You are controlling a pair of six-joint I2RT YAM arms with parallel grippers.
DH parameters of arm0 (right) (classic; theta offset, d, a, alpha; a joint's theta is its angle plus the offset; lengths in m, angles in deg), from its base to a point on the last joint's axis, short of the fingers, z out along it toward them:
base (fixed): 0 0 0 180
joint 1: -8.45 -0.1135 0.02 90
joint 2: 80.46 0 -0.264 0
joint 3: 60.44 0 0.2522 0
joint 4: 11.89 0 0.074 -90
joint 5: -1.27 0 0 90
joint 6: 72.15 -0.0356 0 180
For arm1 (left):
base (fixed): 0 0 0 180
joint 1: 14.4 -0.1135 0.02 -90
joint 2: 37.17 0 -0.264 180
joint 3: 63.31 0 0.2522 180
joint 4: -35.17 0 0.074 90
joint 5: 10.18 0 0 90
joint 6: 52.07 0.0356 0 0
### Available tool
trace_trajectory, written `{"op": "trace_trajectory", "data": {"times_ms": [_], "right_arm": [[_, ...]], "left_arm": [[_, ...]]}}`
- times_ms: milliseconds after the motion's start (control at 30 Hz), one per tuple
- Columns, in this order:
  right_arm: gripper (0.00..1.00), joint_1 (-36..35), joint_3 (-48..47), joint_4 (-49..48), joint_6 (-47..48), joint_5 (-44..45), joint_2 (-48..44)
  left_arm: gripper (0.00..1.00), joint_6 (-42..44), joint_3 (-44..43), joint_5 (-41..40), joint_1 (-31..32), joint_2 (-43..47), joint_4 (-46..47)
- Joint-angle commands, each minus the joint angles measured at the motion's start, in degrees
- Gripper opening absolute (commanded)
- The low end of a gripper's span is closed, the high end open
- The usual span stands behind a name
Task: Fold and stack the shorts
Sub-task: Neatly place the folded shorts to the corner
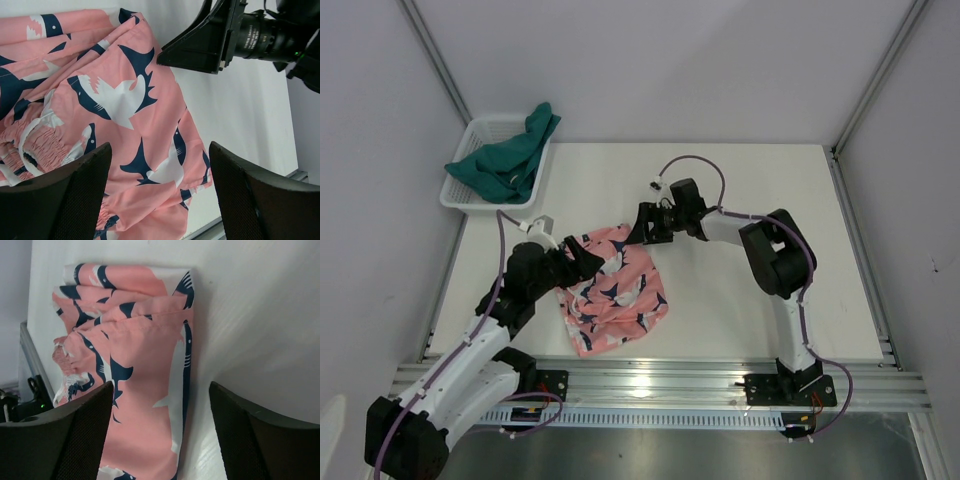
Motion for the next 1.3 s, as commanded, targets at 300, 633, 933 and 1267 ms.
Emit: {"op": "trace_trajectory", "data": {"times_ms": [300,633,933,1267], "right_arm": [[0.3,-1.1,-6.8,-7.3,-5.3,-13.4,8.3],[0.0,11.5,9.1,-25.9,-26.7,4.9,-1.1],[0.62,-2.0,42.1,-12.9,-26.4,25.6,-29.7],[0.99,-12.3,48.0,9.8,-23.3,33.5,-52.7]], "left_arm": [[0.82,1.2,0.2,-1.6,0.5,2.9,-2.9],[0.82,1.3,0.3,-1.6,0.5,2.6,-2.5],[0.82,1.5,0.7,-1.7,0.5,0.4,-0.3],[0.86,4.1,-2.1,-4.1,-1.0,-4.3,-2.4]]}}
